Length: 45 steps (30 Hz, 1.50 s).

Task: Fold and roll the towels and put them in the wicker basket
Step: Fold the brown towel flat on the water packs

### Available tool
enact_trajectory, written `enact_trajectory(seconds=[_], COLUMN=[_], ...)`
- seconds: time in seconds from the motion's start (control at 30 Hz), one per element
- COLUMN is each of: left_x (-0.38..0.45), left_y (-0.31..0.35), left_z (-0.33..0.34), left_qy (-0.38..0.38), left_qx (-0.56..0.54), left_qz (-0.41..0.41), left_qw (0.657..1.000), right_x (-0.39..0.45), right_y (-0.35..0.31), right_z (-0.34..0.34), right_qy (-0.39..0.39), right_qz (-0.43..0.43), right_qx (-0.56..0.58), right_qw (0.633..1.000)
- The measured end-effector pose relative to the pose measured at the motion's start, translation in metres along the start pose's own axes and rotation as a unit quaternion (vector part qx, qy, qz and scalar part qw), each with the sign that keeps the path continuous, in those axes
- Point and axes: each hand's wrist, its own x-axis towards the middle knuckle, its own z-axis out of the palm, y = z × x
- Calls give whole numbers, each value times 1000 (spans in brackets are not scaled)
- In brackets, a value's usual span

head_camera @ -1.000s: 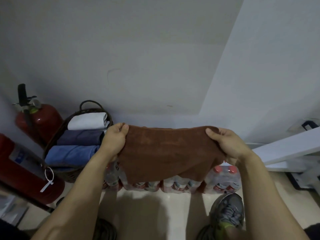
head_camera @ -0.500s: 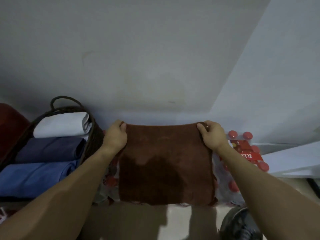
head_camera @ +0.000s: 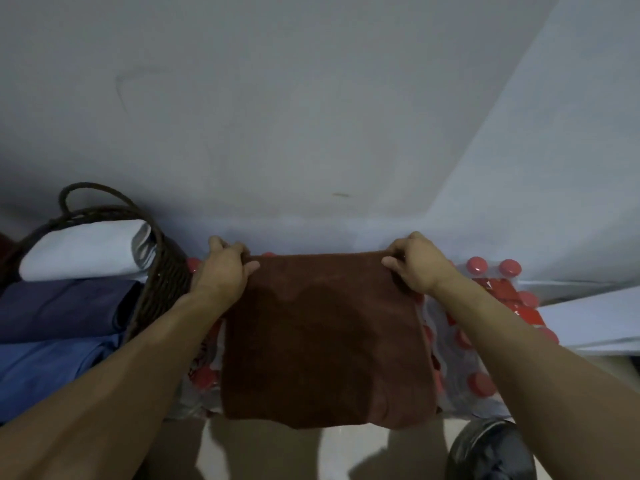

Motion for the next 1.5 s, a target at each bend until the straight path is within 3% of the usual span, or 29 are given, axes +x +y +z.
enact_trajectory(seconds=[0.13, 0.3, 0.4, 0.57, 0.7, 0.9, 1.1, 1.4, 1.5], left_x=[-13, -33, -48, -81, -115, -158, -186, -194, -189], left_y=[-1, -2, 0, 10, 12, 5, 1, -7, -4], left_z=[-7, -26, -50, -103, -135, -153, -146, -136, -130], left_qy=[70, 71, 65, -9, -67, -148, -245, -239, -243], left_qx=[-5, -76, -71, 107, 97, -95, -172, -253, -278], left_qz=[22, 63, 122, 229, 267, 240, 209, 159, 121], left_qw=[997, 993, 988, 967, 956, 954, 931, 924, 921], right_x=[-16, -42, -63, -103, -139, -188, -218, -237, -230], right_y=[-4, -4, -13, -37, -49, -47, -38, -14, -13], right_z=[-7, -26, -51, -88, -117, -142, -137, -131, -122], right_qy=[30, 56, 1, -115, -152, -182, -172, -246, -222], right_qz=[10, 37, 16, -65, -95, -99, -80, -6, 32], right_qx=[40, 115, 90, -21, -37, -5, 54, 244, 262], right_qw=[999, 991, 996, 991, 983, 978, 980, 938, 939])
